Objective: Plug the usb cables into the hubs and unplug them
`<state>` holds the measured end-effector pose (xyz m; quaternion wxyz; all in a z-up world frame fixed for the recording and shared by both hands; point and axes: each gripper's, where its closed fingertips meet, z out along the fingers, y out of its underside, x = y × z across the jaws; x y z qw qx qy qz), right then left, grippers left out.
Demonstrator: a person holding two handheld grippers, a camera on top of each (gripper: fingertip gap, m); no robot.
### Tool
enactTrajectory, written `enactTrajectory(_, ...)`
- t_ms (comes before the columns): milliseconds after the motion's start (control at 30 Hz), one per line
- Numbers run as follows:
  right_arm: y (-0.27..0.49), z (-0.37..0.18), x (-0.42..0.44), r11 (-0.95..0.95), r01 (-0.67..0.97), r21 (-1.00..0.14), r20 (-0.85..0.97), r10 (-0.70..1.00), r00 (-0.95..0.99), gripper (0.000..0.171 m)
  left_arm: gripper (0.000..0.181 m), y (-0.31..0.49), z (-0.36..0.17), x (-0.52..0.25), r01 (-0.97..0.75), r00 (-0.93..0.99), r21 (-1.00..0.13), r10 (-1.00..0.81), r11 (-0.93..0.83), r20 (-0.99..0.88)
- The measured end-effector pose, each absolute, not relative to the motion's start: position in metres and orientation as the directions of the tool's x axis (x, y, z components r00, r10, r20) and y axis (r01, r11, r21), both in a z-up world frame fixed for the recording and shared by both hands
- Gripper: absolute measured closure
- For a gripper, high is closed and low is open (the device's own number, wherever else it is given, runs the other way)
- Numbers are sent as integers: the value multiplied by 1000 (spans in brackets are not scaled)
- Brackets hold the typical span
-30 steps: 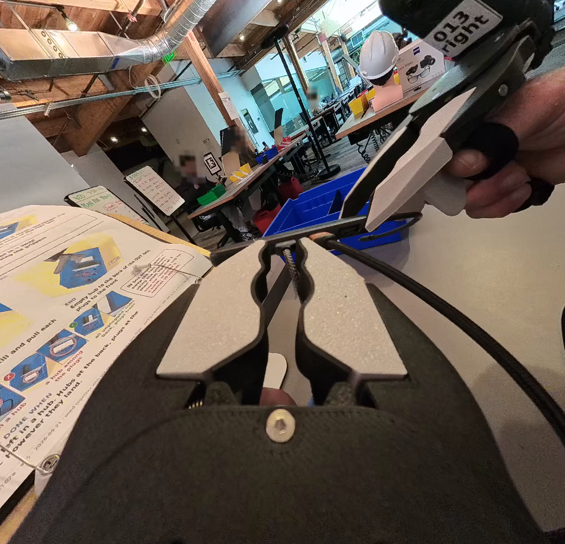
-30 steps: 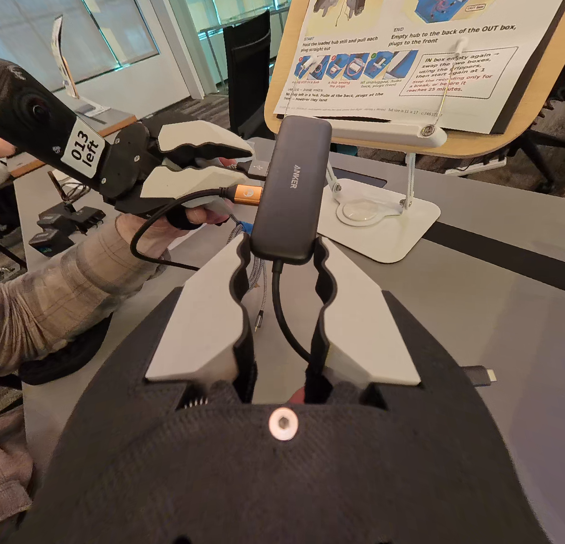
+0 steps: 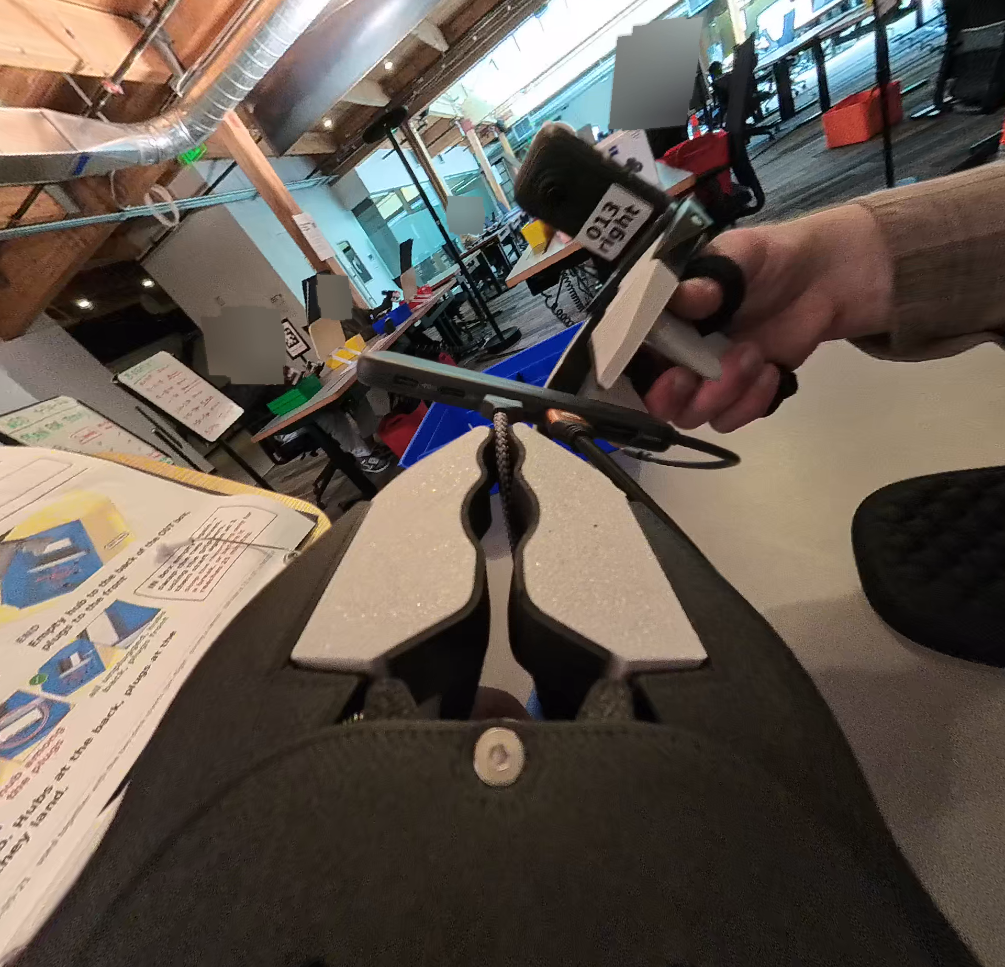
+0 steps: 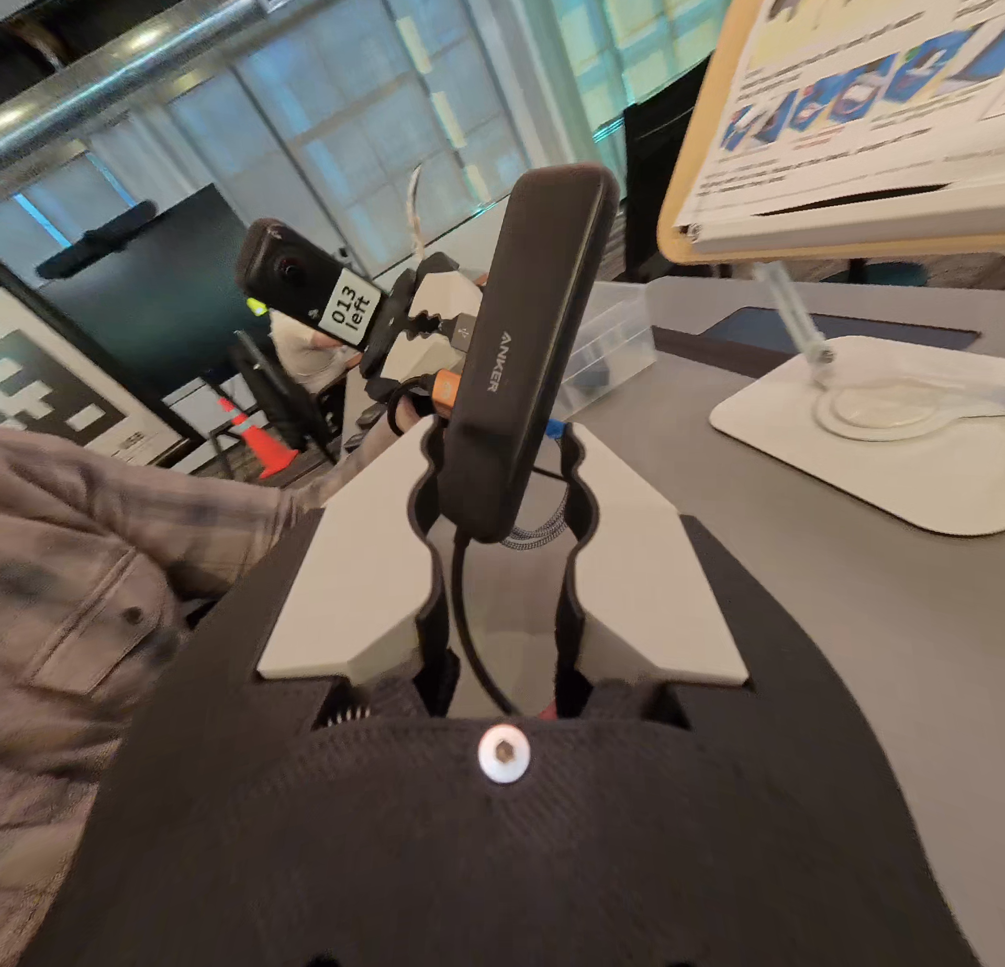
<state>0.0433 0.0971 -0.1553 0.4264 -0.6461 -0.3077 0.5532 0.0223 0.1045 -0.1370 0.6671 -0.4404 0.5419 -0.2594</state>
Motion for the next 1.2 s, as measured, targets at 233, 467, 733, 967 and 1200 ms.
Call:
enactTrajectory(233, 81, -149, 28, -437, -47, -898, -438, 898, 46, 158, 181, 96, -138, 23, -131, 223, -860, -830, 494, -511)
enactTrajectory(467, 81, -136, 33, -357, -75, -931, -364, 925, 107, 162, 157, 109, -131, 10, -121, 288, -884, -836, 452, -467)
enactTrajectory(733, 105, -95, 93, -205, -60, -977, -213, 930, 299, 162, 154, 130, -88, -37, 14, 481, -897, -789, 442, -381)
enactTrajectory(967, 148, -21, 180, -2, 107, -994, 57, 835, 547, 162, 158, 142, -94, -43, -37, 522, -898, -758, 437, -391)
enactTrajectory(1200, 214, 16, 266, 22, 481, -877, 383, 635, 670, 161, 162, 157, -109, -40, -83, 548, -919, -753, 385, -365)
